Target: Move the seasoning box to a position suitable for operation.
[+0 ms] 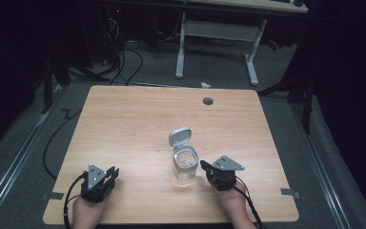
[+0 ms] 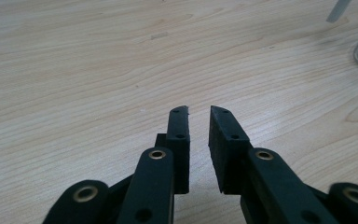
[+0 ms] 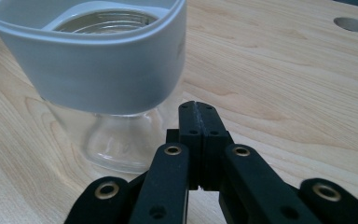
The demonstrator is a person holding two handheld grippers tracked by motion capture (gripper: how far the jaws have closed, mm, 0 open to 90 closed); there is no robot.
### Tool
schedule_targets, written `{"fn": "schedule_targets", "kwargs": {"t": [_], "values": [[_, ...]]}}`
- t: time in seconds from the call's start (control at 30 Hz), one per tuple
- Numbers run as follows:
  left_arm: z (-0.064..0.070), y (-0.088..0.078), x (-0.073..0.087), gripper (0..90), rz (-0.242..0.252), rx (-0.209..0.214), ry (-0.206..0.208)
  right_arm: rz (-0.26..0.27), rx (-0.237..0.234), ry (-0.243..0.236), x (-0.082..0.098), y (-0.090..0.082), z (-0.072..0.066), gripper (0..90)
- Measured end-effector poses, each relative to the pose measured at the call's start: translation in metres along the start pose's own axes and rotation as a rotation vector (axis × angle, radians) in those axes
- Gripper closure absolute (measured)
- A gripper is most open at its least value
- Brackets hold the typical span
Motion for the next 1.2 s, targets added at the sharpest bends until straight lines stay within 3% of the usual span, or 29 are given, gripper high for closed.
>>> {"fn": "schedule_targets", "kwargs": {"t": [0.47, 0.87, 1.2], "values": [[0.002, 0.0, 0.0, 83.8, -0.002, 0.002, -0.004, 0.002, -0.017, -0.013, 0.001, 0.001, -0.011, 90.0], [0.009, 0.0, 0.002, 85.7, -0.01, 0.02, 0.003, 0.002, -0.075, -0.041, 0.003, 0.004, -0.037, 90.0], [0.015, -0.001, 0.002, 84.9, -0.009, 0.039, 0.005, -0.002, -0.074, -0.038, 0.005, 0.004, -0.038, 90.0]]}}
Point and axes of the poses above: each handheld gripper's, and its own axes: y roughly forward along the jaws, x roughly out of its underside, z roughly to its right, the point moved 8 cm from there along y, roughly forward along the jaws, and after that the axes turned 9 degrees about y, right-handed, at the moved point
